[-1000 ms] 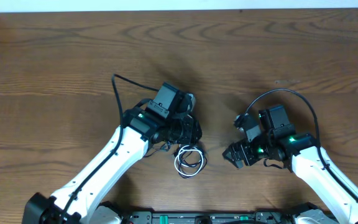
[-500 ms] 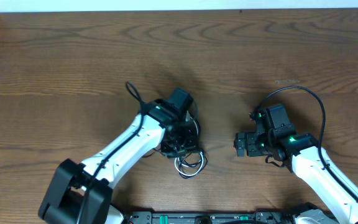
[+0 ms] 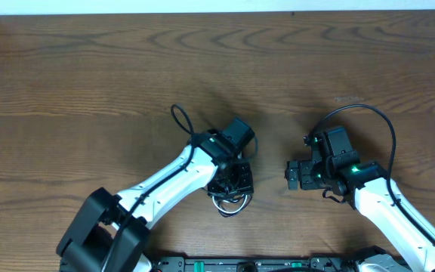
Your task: Untangle cables
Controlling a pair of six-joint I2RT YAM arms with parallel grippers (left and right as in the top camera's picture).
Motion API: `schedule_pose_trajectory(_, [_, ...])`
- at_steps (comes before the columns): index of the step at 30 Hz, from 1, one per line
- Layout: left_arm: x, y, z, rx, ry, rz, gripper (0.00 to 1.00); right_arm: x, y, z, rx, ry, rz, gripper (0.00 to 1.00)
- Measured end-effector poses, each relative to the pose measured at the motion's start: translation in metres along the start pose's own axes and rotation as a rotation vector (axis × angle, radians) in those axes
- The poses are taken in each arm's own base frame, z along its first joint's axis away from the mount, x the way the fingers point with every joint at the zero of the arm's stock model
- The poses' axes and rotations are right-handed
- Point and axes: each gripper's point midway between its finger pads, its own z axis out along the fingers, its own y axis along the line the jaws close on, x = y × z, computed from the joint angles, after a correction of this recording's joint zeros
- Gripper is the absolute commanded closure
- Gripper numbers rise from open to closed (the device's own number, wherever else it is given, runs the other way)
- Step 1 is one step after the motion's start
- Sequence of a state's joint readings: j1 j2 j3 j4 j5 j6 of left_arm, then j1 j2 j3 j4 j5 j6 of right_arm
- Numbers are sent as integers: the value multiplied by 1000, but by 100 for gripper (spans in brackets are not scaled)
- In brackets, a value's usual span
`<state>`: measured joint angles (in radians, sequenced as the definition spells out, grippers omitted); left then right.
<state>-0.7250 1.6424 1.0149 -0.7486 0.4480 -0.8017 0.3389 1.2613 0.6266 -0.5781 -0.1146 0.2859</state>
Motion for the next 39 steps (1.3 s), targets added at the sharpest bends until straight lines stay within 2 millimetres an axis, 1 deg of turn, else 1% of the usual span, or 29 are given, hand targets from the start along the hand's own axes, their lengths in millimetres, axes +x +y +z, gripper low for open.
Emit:
schedule_pose_trajectory(4, [-13,-5,6,4,-50,-5,51,0,0,0,0,0,0,1])
schedule_pose_trajectory(10, [-28,7,23,-62,-84,-63,52,0,0,0,0,0,0,1])
schedule_pose_trajectory(11, [-31,7,26,-63,-92,-64,53,0,0,0,0,0,0,1])
schedule_pose_trajectory(13, [-41,2,33,-44,-116,-64,59,0,0,0,0,0,0,1])
schedule_pose_trajectory(14, [-45,-1,35,-34,-127,-62,60,0,0,0,0,0,0,1])
schedule_pose_trajectory(18, [-61,-11,35,3,-195,-44,62,0,0,0,0,0,0,1])
schedule_pose_trajectory(24, [-73,-4,31,-42,-268,-49,62,0,0,0,0,0,0,1])
schedule_pose_trajectory(28, [-76,-1,31,-72,-304,-41,62,0,0,0,0,0,0,1])
schedule_pose_trajectory(32, [-75,-1,33,-108,-341,-12,62,0,0,0,0,0,0,1])
schedule_pose_trajectory(33, [-74,0,34,-121,-351,-4,63,0,0,0,0,0,0,1])
schedule_pose_trajectory(37, [-70,3,37,-162,-378,23,89,0,0,0,0,0,0,1])
schedule_pose_trajectory(38, [-70,3,38,-168,-383,26,92,0,0,0,0,0,0,1])
schedule_pose_trajectory(39, [-69,4,38,-173,-387,30,92,0,0,0,0,0,0,1])
